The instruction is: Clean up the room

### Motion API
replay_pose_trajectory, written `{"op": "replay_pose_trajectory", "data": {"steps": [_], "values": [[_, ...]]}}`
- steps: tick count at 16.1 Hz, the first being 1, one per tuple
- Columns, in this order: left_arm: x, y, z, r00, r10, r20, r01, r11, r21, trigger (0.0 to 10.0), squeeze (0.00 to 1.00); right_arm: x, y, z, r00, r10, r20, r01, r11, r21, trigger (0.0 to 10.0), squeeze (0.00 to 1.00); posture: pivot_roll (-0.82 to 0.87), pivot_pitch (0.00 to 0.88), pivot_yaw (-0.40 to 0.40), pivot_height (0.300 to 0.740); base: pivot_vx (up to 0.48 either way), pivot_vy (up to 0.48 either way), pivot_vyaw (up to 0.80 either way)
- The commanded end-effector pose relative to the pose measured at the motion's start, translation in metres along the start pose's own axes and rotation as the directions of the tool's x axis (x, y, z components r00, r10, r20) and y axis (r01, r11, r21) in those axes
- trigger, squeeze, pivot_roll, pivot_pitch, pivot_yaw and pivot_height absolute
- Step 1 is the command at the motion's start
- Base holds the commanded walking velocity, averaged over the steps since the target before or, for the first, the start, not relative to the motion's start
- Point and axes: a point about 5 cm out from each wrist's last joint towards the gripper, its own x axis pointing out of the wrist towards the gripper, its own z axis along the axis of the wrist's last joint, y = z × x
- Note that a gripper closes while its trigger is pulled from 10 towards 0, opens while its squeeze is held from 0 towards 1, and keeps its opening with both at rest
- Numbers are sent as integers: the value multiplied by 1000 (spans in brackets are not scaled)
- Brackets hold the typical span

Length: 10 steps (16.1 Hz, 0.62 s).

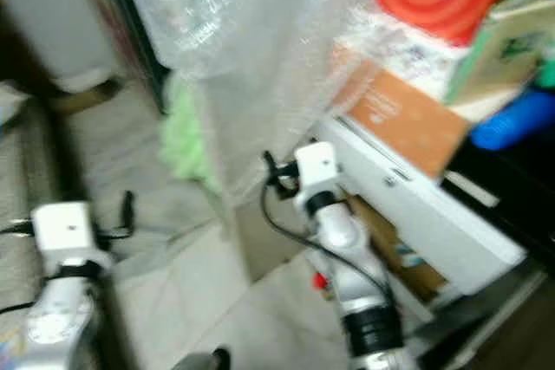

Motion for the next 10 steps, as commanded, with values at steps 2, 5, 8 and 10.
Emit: {"op": "replay_pose_trajectory", "data": {"steps": [2,5,8,10], "values": [[1,5,1,1000,12,2,-12,1000,13,10000,0,4,5,6,1000,11,26,-12,1000,9,10000,0,-55,36,-3,740,0,0,800],[3,4,1,1000,13,6,-13,1000,11,10000,0,6,6,7,999,13,30,-14,1000,7,10000,0,-55,29,-2,740,0,0,800],[5,4,2,1000,20,10,-20,1000,21,10000,0,7,7,8,999,17,34,-17,1000,8,10000,0,-52,24,-2,740,0,0,800],[6,4,3,1000,20,17,-21,999,26,10000,0,9,10,9,999,25,40,-26,1000,8,10000,0,-48,22,-3,740,0,0,800]]}}
